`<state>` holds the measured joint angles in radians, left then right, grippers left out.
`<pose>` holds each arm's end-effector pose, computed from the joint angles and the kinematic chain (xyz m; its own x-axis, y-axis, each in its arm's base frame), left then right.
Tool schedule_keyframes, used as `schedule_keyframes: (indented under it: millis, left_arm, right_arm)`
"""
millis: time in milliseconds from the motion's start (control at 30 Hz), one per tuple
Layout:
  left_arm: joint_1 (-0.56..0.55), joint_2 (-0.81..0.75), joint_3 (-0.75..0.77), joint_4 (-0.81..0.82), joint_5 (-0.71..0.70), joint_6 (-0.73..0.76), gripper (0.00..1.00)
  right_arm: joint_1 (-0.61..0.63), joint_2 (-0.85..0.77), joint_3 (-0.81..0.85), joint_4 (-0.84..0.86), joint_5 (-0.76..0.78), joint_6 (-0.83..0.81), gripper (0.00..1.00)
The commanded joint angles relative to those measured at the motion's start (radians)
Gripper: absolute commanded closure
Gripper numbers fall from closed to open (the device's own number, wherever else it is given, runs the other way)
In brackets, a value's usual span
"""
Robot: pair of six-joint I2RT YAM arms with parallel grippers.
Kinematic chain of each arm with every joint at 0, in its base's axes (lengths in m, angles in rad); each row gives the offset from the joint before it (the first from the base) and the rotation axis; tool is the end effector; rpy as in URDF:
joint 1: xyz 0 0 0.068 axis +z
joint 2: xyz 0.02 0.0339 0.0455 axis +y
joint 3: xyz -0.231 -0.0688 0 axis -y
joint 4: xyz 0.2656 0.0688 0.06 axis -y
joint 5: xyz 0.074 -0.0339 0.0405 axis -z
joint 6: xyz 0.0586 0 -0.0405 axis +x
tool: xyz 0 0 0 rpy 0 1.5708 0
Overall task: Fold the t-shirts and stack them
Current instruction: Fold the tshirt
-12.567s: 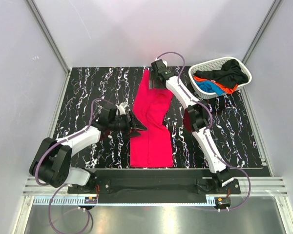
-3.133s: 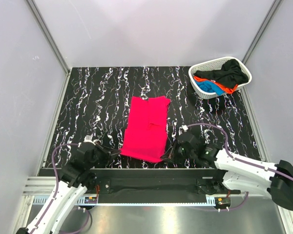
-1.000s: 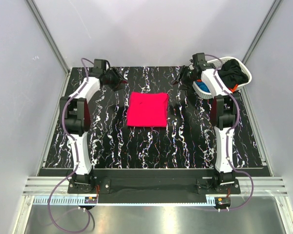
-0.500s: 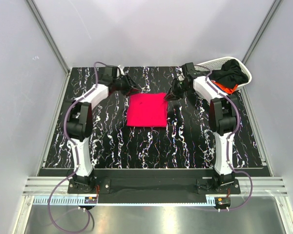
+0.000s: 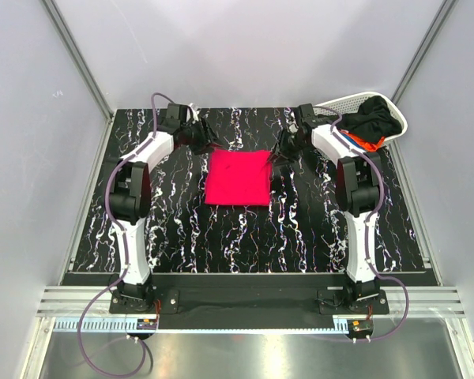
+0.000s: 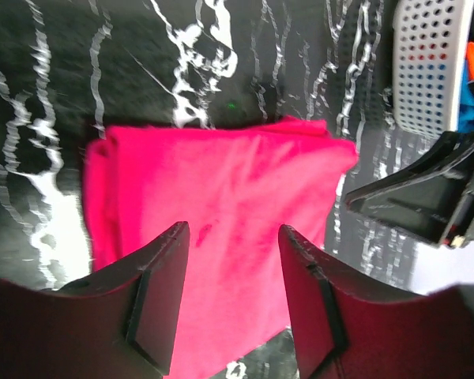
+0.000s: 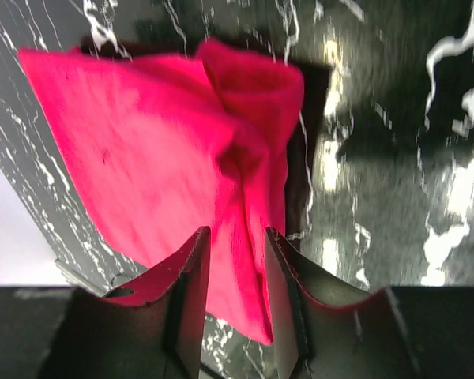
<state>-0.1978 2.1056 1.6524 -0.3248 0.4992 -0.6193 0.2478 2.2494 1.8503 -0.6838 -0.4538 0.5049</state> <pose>0.4770 -0.1242 0.1618 -0.8546 -0.3485 -0.3850 0.0133 0.7265 -0.6871 0.4711 0.1457 0.1335 -0.9525 0.2075 -0.2230 0.0469 0.8233 0.5657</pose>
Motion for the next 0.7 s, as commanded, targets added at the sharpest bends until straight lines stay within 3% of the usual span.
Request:
schedule_keyframes:
  millis: [0, 500, 667]
  left_arm:
    - [0.017, 0.011, 0.044, -0.040, -0.059, 0.082, 0.49]
    - [0.032, 0.117, 0.121, -0.053, -0.033, 0.069, 0.50]
    - [0.034, 0.143, 0.147, -0.049, -0.016, 0.053, 0.57]
  right_arm:
    - [-0.004, 0.036, 0.090, 0.009, 0.027, -0.031, 0.60]
    - [-0.004, 0.102, 0.197, -0.008, 0.040, -0.028, 0.65]
    - [-0.005, 0.136, 0.243, -0.014, 0.040, -0.026, 0.66]
